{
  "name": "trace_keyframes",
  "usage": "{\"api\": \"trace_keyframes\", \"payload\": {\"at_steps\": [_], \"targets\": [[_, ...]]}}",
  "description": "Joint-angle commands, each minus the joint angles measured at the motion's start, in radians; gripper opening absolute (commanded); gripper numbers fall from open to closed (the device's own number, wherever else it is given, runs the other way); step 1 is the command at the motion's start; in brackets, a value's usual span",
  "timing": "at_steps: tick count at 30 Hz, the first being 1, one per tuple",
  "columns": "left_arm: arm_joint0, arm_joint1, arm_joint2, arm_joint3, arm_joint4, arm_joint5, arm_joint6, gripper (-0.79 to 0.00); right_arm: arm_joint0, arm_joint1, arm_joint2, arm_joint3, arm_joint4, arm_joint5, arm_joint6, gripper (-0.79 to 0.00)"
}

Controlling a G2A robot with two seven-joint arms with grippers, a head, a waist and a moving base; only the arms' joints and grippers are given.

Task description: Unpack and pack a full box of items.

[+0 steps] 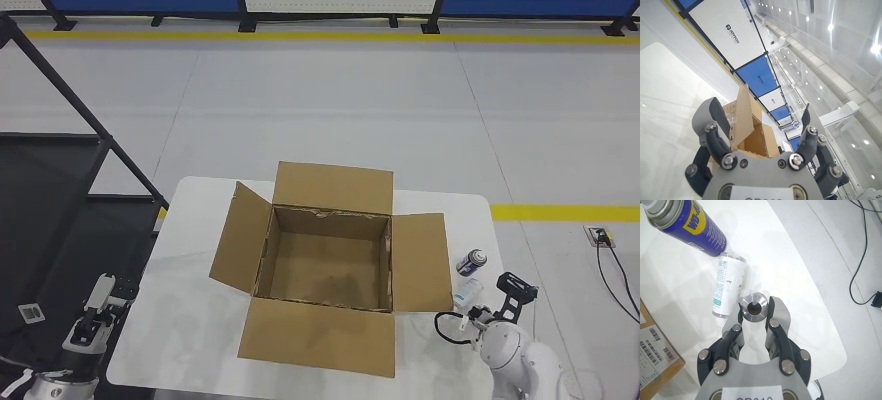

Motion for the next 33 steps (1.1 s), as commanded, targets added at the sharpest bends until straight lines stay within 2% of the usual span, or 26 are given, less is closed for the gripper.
{"api": "trace_keyframes", "payload": {"at_steps": [1, 4, 5, 6, 7, 9, 11, 12, 16, 21, 25, 27, 33], "targets": [[0.0, 0.0, 0.0, 0.0, 0.0, 0.0, 0.0, 0.0, 0.002, 0.001, 0.0, 0.003, 0.002, 0.0, 0.0, -0.446], [0.0, 0.0, 0.0, 0.0, 0.0, 0.0, 0.0, 0.0, 0.004, 0.002, 0.001, 0.004, 0.008, 0.001, -0.001, -0.382], [0.0, 0.0, 0.0, 0.0, 0.0, 0.0, 0.0, 0.0, 0.003, 0.002, 0.004, -0.005, 0.017, 0.001, -0.011, -0.311], [0.0, 0.0, 0.0, 0.0, 0.0, 0.0, 0.0, 0.0, -0.004, 0.001, 0.007, -0.017, 0.032, 0.001, -0.026, -0.357], [0.0, 0.0, 0.0, 0.0, 0.0, 0.0, 0.0, 0.0, -0.015, 0.001, 0.011, -0.031, 0.046, -0.001, -0.038, -0.332], [0.0, 0.0, 0.0, 0.0, 0.0, 0.0, 0.0, 0.0, -0.035, -0.001, 0.022, -0.067, 0.075, 0.015, -0.061, -0.225], [0.0, 0.0, 0.0, 0.0, 0.0, 0.0, 0.0, 0.0, -0.059, -0.002, 0.035, -0.115, 0.115, 0.023, -0.087, -0.028], [0.0, 0.0, 0.0, 0.0, 0.0, 0.0, 0.0, 0.0, -0.071, -0.003, 0.045, -0.143, 0.143, 0.031, -0.103, 0.0], [0.0, 0.0, 0.0, 0.0, 0.0, 0.0, 0.0, 0.0, -0.142, -0.008, 0.075, -0.277, 0.295, -0.02, -0.173, 0.0], [0.0, 0.0, 0.0, 0.0, 0.0, 0.0, 0.0, 0.0, -0.207, -0.006, 0.113, -0.381, 0.494, -0.192, -0.189, 0.0], [0.0, 0.0, 0.0, 0.0, 0.0, 0.0, 0.0, 0.0, -0.19, 0.008, 0.154, -0.383, 0.663, -0.397, -0.097, 0.0], [0.0, 0.0, 0.0, 0.0, 0.0, 0.0, 0.0, 0.0, -0.146, 0.019, 0.171, -0.342, 0.73, -0.48, -0.004, 0.0], [0.0, 0.0, 0.0, 0.0, 0.0, 0.0, 0.0, 0.0, -0.136, 0.021, 0.174, -0.333, 0.736, -0.486, 0.011, 0.0]]}}
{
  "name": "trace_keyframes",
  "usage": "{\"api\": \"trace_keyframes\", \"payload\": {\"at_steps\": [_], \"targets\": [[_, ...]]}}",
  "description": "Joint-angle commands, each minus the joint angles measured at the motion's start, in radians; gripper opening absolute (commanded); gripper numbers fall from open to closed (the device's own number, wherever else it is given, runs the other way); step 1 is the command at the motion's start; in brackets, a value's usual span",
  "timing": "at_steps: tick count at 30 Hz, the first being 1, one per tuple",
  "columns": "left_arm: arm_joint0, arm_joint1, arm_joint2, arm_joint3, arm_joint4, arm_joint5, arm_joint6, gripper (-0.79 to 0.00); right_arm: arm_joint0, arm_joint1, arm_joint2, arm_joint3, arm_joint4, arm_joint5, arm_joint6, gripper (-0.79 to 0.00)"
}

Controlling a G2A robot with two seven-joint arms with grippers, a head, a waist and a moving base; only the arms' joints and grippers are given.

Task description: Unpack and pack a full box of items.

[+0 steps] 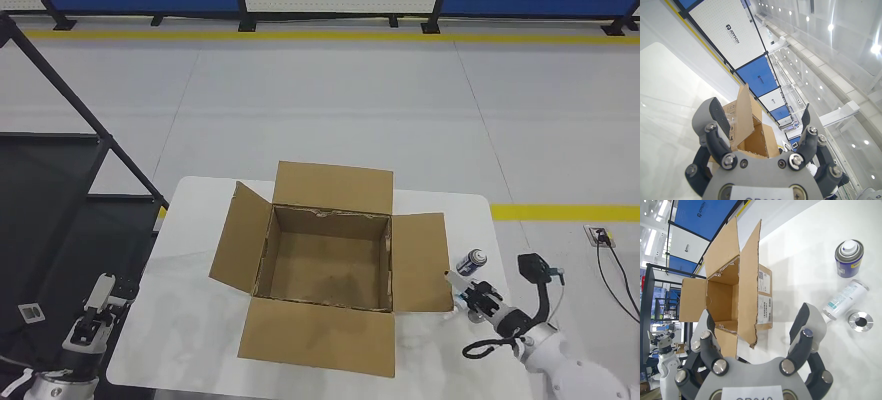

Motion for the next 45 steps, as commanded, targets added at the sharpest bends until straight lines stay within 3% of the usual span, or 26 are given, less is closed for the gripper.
{"api": "trace_keyframes", "payload": {"at_steps": [1, 8, 20, 21, 22, 24, 30, 32, 45], "targets": [[0.0, 0.0, 0.0, 0.0, 0.0, 0.0, 0.0, 0.0, 0.0, 0.0, 0.0, 0.0, 0.0, 0.0, -0.001, 0.0], [0.0, 0.0, 0.0, 0.0, 0.0, 0.0, 0.0, 0.0, 0.025, 0.008, -0.016, 0.046, 0.081, -0.061, 0.042, 0.0], [0.0, 0.0, 0.0, 0.0, 0.0, 0.0, 0.0, 0.0, 0.352, 0.071, 0.02, 0.444, 0.237, -0.111, 0.319, 0.0], [0.0, 0.0, 0.0, 0.0, 0.0, 0.0, 0.0, 0.0, 0.37, 0.075, 0.021, 0.472, 0.243, -0.119, 0.329, -0.025], [0.0, 0.0, 0.0, 0.0, 0.0, 0.0, 0.0, 0.0, 0.386, 0.08, 0.022, 0.498, 0.258, -0.133, 0.347, -0.123], [0.0, 0.0, 0.0, 0.0, 0.0, 0.0, 0.0, 0.0, 0.411, 0.089, 0.026, 0.54, 0.282, -0.157, 0.372, -0.416], [0.0, 0.0, 0.0, 0.0, 0.0, 0.0, 0.0, 0.0, 0.443, 0.11, 0.001, 0.59, 0.289, -0.181, 0.391, -0.739], [0.0, 0.0, 0.0, 0.0, 0.0, 0.0, 0.0, 0.0, 0.441, 0.115, -0.01, 0.591, 0.291, -0.184, 0.387, -0.785], [0.0, 0.0, 0.0, 0.0, 0.0, 0.0, 0.0, 0.0, 0.389, 0.142, -0.072, 0.535, 0.318, -0.143, 0.323, -0.785]]}}
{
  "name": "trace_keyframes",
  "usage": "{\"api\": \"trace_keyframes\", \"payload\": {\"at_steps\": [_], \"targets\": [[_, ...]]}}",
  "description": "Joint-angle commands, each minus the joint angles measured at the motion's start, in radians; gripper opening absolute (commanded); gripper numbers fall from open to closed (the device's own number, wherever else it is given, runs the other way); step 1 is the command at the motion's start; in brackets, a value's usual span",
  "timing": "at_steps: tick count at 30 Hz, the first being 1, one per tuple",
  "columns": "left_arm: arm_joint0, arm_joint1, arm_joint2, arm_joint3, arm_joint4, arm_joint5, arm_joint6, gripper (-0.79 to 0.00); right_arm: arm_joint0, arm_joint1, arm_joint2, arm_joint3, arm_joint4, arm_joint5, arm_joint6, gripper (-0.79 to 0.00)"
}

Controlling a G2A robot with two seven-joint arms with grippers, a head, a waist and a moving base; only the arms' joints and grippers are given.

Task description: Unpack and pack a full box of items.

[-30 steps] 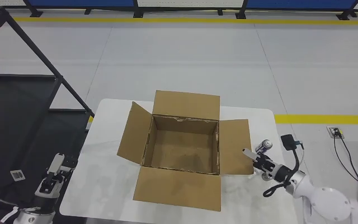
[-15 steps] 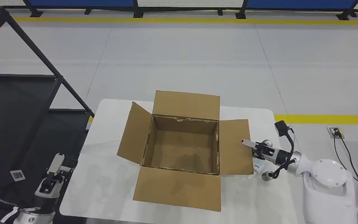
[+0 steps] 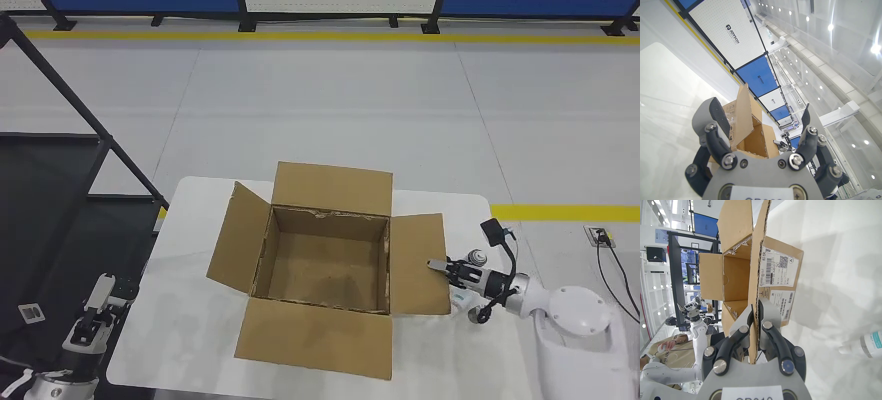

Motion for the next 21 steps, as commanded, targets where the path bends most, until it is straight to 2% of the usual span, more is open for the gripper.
{"api": "trace_keyframes", "payload": {"at_steps": [1, 13, 21], "targets": [[0.0, 0.0, 0.0, 0.0, 0.0, 0.0, 0.0, 0.0, -0.011, 0.003, -0.011, -0.013, 0.005, 0.014, -0.015, -0.785], [0.0, 0.0, 0.0, 0.0, 0.0, 0.0, 0.0, 0.0, -0.077, 0.015, -0.089, -0.105, 0.016, 0.094, -0.131, -0.785], [0.0, 0.0, 0.0, 0.0, 0.0, 0.0, 0.0, 0.0, -0.078, 0.024, -0.141, -0.129, 0.0, 0.126, -0.188, -0.785]]}}
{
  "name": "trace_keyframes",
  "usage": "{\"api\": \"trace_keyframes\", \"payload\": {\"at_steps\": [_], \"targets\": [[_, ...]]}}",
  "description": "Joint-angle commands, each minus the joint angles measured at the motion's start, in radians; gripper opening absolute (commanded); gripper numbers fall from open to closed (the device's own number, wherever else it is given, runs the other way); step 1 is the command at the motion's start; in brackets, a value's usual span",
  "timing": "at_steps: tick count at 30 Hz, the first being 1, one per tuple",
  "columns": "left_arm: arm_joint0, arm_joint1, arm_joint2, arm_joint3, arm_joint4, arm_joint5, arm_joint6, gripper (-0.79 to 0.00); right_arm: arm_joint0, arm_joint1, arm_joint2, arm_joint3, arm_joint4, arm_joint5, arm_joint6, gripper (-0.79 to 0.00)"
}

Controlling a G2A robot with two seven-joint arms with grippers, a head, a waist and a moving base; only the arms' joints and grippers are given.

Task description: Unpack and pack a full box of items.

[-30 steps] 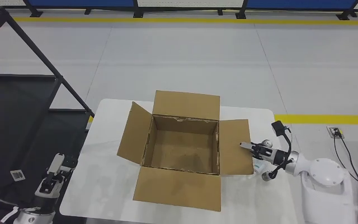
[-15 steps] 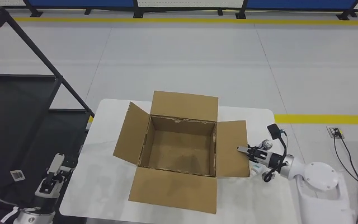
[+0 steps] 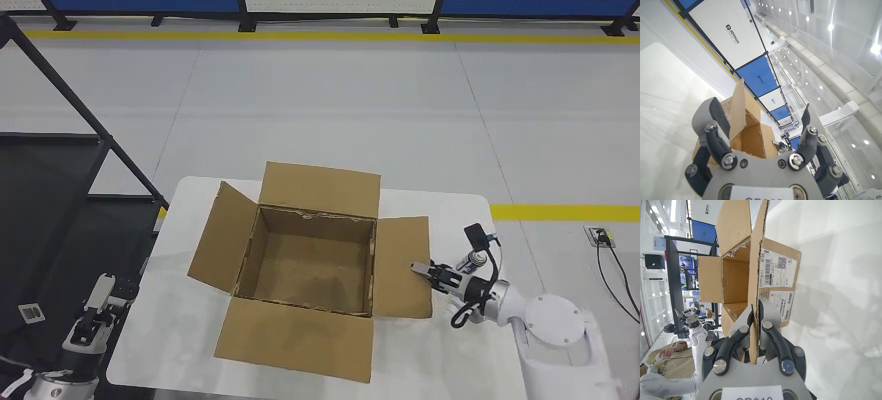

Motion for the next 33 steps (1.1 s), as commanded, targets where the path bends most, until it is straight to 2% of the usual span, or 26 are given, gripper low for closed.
{"api": "trace_keyframes", "payload": {"at_steps": [1, 6, 7, 8, 9, 15, 18, 22, 33], "targets": [[0.0, 0.0, 0.0, 0.0, 0.0, 0.0, 0.0, 0.0, 0.005, 0.002, -0.012, 0.0, -0.003, 0.006, -0.013, -0.785], [0.0, 0.0, 0.0, 0.0, 0.0, 0.0, 0.0, 0.0, 0.031, 0.009, -0.037, 0.016, -0.005, 0.021, -0.023, -0.785], [0.0, 0.0, 0.0, 0.0, 0.0, 0.0, 0.0, 0.0, 0.033, 0.011, -0.039, 0.017, -0.005, 0.024, -0.025, -0.634], [0.0, 0.0, 0.0, 0.0, 0.0, 0.0, 0.0, 0.0, 0.031, 0.013, -0.039, 0.016, -0.005, 0.026, -0.025, -0.385], [0.0, 0.0, 0.0, 0.0, 0.0, 0.0, 0.0, 0.0, 0.025, 0.015, -0.036, 0.009, -0.008, 0.027, -0.021, 0.0], [0.0, 0.0, 0.0, 0.0, 0.0, 0.0, 0.0, 0.0, -0.102, 0.035, 0.064, -0.121, 0.012, -0.031, -0.041, 0.0], [0.0, 0.0, 0.0, 0.0, 0.0, 0.0, 0.0, 0.0, -0.21, 0.046, 0.137, -0.218, -0.007, -0.126, -0.059, 0.0], [0.0, 0.0, 0.0, 0.0, 0.0, 0.0, 0.0, 0.0, -0.375, 0.052, 0.22, -0.3, -0.034, -0.243, -0.139, 0.0], [0.0, 0.0, 0.0, 0.0, 0.0, 0.0, 0.0, 0.0, -0.375, 0.052, 0.22, -0.3, -0.034, -0.243, -0.139, 0.0]]}}
